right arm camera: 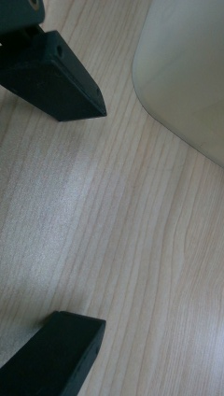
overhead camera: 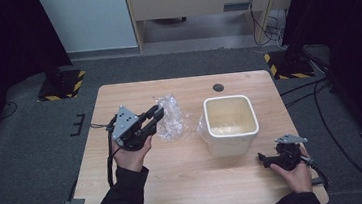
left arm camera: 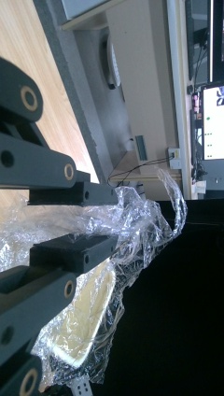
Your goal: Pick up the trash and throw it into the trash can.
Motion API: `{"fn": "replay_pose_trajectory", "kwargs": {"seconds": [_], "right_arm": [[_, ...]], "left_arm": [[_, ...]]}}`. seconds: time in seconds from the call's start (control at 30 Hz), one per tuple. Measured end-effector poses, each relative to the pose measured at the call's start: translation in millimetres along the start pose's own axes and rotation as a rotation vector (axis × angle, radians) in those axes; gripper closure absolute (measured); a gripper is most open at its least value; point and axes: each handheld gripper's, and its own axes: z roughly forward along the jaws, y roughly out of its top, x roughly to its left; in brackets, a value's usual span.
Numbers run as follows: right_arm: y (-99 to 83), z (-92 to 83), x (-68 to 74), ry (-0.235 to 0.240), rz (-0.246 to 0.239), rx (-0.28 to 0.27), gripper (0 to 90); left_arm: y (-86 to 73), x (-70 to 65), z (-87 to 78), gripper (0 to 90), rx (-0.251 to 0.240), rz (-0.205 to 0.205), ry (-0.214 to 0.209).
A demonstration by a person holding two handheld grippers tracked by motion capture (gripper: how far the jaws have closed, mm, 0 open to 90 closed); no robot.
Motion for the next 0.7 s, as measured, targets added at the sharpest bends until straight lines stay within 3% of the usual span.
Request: {"fn": "replay_pose_trajectory", "kwargs": {"seconds": [0.7], "right_arm": [[0.0,0.0,0.0,0.0,0.0,0.0,1.7]], "left_arm": [[8.7,-24.4,51.8,75.9,-0.001,0.015,-0.04]]}}
